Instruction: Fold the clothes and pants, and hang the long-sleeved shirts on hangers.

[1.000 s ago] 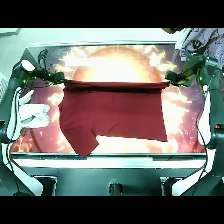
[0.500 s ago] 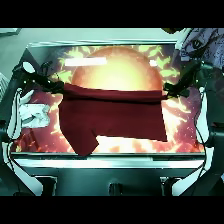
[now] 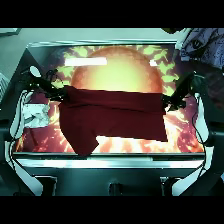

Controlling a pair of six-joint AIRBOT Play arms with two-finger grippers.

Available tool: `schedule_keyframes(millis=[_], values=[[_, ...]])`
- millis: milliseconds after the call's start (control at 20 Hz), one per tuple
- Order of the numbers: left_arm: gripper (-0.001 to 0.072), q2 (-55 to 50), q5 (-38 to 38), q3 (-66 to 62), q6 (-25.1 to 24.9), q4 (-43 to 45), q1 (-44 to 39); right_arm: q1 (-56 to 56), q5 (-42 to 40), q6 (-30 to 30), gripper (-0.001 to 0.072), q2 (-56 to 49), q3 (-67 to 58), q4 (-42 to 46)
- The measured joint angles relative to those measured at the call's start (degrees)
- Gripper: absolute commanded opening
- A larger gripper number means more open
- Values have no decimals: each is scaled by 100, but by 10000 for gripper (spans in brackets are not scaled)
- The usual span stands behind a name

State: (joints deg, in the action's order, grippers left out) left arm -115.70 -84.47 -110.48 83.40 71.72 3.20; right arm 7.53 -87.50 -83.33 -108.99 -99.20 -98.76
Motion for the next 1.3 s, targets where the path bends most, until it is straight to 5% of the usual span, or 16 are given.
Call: schedule_keyframes(millis=[350,700,900,1300], values=[[563,1073,-197,376,299,-13,691,796,9,-562,375,1062,503,-564],[563,3947,807,4708,369,-780,1849,2013,546,-1172,375,2787,3154,-1543],[563,5036,1471,6909,-22,-1692,1982,2135,728,-1268,374,3285,4050,-1733],[562,5324,2295,8290,-636,-2704,1469,2177,669,-1311,374,3501,4398,-1982]])
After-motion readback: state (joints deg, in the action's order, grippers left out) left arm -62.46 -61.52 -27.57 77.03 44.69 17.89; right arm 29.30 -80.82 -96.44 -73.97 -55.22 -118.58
